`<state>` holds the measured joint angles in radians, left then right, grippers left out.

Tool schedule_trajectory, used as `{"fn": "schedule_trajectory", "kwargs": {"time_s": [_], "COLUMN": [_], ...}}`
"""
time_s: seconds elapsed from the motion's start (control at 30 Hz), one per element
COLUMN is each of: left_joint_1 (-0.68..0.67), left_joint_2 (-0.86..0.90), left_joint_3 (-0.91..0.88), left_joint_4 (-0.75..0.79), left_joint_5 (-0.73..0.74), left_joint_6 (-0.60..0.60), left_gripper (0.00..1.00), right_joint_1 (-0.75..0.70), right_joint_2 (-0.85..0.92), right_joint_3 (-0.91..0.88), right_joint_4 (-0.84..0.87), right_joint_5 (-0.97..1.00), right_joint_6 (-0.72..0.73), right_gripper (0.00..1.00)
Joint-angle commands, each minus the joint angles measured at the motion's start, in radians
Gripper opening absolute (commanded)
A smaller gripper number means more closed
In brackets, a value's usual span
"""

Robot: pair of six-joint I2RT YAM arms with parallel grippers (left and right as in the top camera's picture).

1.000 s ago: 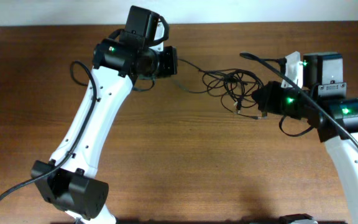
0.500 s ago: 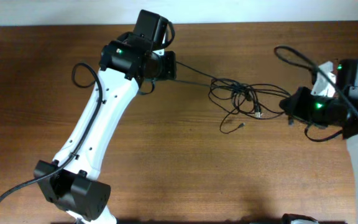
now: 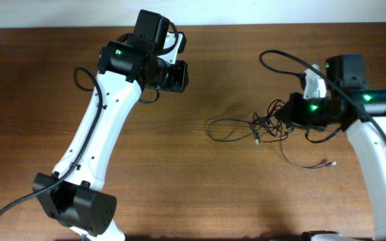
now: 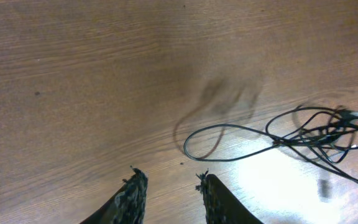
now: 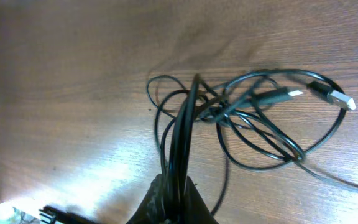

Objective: Untangle cables

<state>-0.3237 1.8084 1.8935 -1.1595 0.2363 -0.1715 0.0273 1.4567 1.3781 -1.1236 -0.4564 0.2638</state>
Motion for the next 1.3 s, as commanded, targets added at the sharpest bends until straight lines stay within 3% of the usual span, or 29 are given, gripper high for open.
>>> {"fn": "schedule_trajectory", "kwargs": {"time_s": [0.0, 0.13, 0.2, 0.23, 0.37, 0.43, 0.5, 0.6, 0.7, 0.83, 0.9, 1.0, 1.07, 1.1, 1.13, 1.27], "left_joint_1": [0.005, 0.005, 0.005, 0.005, 0.000, -0.052, -0.113, -0.226, -0.291, -0.349, -0.362, -0.424, -0.475, -0.500, -0.501, -0.417], "left_joint_2": [-0.023, -0.023, -0.023, -0.023, -0.015, 0.040, 0.104, 0.279, 0.377, 0.437, 0.467, 0.497, 0.511, 0.516, 0.502, 0.394], "left_joint_3": [0.008, 0.008, 0.008, 0.008, 0.008, 0.007, 0.007, 0.007, 0.007, 0.007, 0.007, 0.007, 0.007, 0.007, 0.023, 0.186], "left_joint_4": [-0.001, 0.007, 0.009, 0.014, 0.029, 0.073, 0.122, 0.306, 0.421, 0.363, 0.330, 0.275, 0.275, 0.264, 0.243, 0.106], "left_joint_5": [0.015, 0.011, 0.011, 0.011, 0.011, 0.015, 0.015, 0.015, 0.051, 0.100, 0.101, 0.116, 0.052, -0.025, -0.119, -0.143], "left_joint_6": [0.017, 0.017, 0.017, 0.017, 0.017, 0.041, 0.076, 0.057, -0.046, -0.068, -0.148, -0.149, -0.126, -0.122, -0.118, -0.079], "left_gripper": [0.34, 0.39, 0.49, 0.56, 0.64, 0.68, 0.68, 0.66, 0.63, 0.61, 0.54, 0.39, 0.38, 0.25, 0.00, 0.00], "right_joint_1": [0.053, 0.155, 0.175, 0.169, -0.008, -0.164, -0.232, -0.250, -0.250, -0.250, -0.250, -0.250, -0.250, -0.250, -0.250, -0.250], "right_joint_2": [0.043, 0.059, 0.059, 0.059, 0.059, 0.059, 0.059, 0.059, 0.059, 0.059, 0.059, 0.059, 0.059, 0.059, 0.059, 0.059], "right_joint_3": [0.015, 0.015, 0.015, 0.015, 0.015, 0.015, 0.015, 0.015, 0.015, 0.015, 0.015, 0.015, 0.015, 0.015, 0.015, 0.015], "right_joint_4": [0.021, 0.073, 0.075, 0.068, 0.007, -0.027, -0.045, -0.053, -0.056, -0.067, -0.070, -0.070, -0.071, -0.076, -0.081, -0.080], "right_joint_5": [0.004, 0.008, 0.011, 0.018, 0.023, 0.056, 0.061, 0.102, 0.103, 0.126, 0.129, 0.129, 0.129, 0.129, 0.136, 0.130], "right_joint_6": [0.006, 0.053, 0.056, 0.055, 0.055, 0.029, -0.003, -0.024, -0.025, -0.025, -0.025, -0.025, -0.025, -0.025, -0.025, -0.025], "right_gripper": [0.04, 0.05, 0.72, 0.99, 0.99, 0.99, 0.99, 0.99, 0.99, 0.99, 0.99, 0.99, 0.99, 0.99, 0.99, 0.99]}}
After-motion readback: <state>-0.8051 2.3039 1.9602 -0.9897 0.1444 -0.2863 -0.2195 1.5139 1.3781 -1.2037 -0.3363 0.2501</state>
